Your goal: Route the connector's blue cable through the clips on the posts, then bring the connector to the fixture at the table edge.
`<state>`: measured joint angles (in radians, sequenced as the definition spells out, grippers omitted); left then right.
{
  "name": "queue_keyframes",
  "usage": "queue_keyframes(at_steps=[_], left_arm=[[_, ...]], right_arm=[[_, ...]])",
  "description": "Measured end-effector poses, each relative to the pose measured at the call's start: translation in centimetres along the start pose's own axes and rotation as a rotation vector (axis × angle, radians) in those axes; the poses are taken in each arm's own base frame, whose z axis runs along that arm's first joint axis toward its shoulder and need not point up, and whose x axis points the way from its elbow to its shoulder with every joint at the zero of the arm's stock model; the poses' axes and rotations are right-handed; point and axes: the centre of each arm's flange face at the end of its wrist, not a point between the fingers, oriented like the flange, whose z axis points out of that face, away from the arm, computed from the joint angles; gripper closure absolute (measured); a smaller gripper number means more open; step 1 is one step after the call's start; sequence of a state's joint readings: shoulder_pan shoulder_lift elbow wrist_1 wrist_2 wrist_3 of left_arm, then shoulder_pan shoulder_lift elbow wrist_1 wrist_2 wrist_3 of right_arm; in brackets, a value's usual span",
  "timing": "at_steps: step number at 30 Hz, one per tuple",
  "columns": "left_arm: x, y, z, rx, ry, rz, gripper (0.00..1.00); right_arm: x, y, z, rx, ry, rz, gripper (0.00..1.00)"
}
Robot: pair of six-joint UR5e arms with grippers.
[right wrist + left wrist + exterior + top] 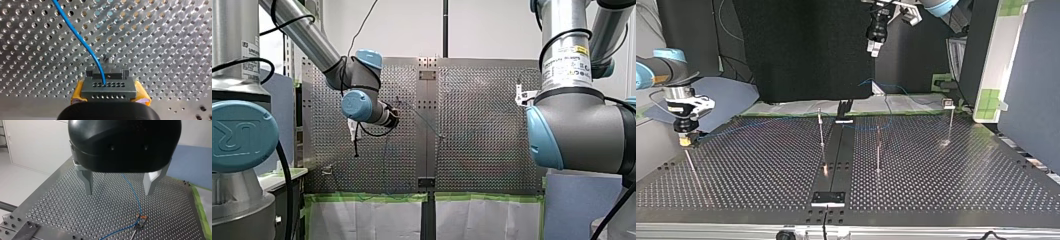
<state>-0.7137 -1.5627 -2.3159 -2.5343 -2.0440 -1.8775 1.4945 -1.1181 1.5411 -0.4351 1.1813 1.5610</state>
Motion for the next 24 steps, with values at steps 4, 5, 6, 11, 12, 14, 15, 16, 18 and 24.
queue_keyframes(at_steps=[4, 5, 6, 11, 12, 14, 15, 16, 18, 24], left_arm=[[0.01, 0.00, 0.00, 0.000, 0.000, 0.000, 0.00], [0.01, 0.00, 0.00, 0.000, 0.000, 0.000, 0.00], [0.01, 0.00, 0.00, 0.000, 0.000, 0.000, 0.00], [0.00, -0.01, 0.01, 0.000, -0.001, 0.000, 0.00], [0.00, -0.01, 0.01, 0.000, -0.001, 0.000, 0.00], [0.00, -0.01, 0.01, 0.000, -0.001, 0.000, 0.00], [0.00, -0.01, 0.01, 0.000, 0.000, 0.000, 0.00], [0.00, 0.00, 0.01, 0.000, 0.000, 0.000, 0.00], [0.01, 0.00, 0.01, 0.000, 0.000, 0.000, 0.00], [0.01, 0.00, 0.01, 0.000, 0.000, 0.000, 0.00]], right_arm=[[-0.66, 0.28, 0.15, -0.003, -0.012, 0.003, 1.00], [-0.78, 0.31, 0.19, -0.002, -0.014, 0.004, 1.00], [-0.87, 0.32, 0.22, 0.001, -0.016, 0.004, 1.00], [-0.92, 0.28, 0.41, 0.017, -0.019, 0.002, 1.00], [-0.88, 0.27, 0.44, 0.020, -0.018, 0.001, 1.00], [-0.79, 0.21, 0.50, 0.029, -0.017, 0.000, 1.00], [-0.75, 0.18, 0.53, 0.033, -0.016, -0.001, 1.00], [-0.70, 0.15, 0.56, 0.038, -0.015, -0.001, 1.00], [-0.65, 0.11, 0.59, 0.044, -0.013, -0.002, 1.00], [-0.38, 0.03, 0.74, 0.059, -0.007, -0.004, 1.00]])
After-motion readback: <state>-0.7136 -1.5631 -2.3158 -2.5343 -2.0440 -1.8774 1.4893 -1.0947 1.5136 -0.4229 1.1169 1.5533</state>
